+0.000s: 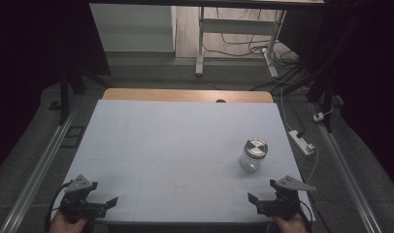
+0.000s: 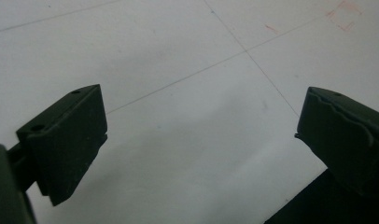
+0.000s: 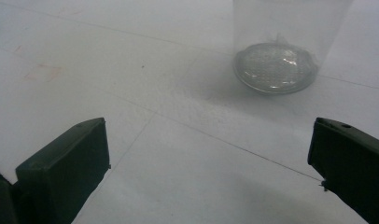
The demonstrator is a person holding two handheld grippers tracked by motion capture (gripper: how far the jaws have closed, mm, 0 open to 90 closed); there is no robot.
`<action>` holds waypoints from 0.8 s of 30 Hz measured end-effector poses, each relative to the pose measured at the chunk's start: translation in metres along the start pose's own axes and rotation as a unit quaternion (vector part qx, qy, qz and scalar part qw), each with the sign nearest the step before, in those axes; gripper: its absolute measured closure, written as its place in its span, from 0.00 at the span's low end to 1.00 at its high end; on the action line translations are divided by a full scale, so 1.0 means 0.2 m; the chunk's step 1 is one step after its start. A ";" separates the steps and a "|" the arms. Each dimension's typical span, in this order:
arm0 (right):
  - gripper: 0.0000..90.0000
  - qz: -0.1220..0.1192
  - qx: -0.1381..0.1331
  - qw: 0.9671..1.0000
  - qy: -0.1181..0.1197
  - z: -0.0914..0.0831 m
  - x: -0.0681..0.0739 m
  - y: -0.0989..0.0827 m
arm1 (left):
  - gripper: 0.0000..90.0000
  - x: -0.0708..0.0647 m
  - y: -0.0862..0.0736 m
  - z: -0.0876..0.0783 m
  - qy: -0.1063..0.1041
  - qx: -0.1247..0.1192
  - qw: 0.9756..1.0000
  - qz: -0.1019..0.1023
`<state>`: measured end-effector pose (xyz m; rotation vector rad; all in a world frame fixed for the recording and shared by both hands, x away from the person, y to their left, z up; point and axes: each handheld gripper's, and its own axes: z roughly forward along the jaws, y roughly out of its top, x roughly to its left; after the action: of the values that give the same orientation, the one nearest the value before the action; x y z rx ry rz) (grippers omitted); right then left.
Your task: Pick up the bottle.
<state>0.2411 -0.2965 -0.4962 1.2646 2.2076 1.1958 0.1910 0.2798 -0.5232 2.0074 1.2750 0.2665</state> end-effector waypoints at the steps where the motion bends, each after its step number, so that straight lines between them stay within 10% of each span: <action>1: 0.00 -0.003 0.001 1.000 0.004 0.00 0.00 0.00 | 0.05 0.00 0.00 0.00 -0.004 0.003 1.000 0.000; 24: 0.00 -0.007 0.009 1.000 0.021 0.02 0.00 0.02 | 0.04 -0.02 -0.01 0.00 -0.004 0.008 1.000 0.017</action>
<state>0.2458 -0.2930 -0.4963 1.2401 2.2586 1.2113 0.1873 0.2773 -0.5235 2.0434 1.2418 0.2644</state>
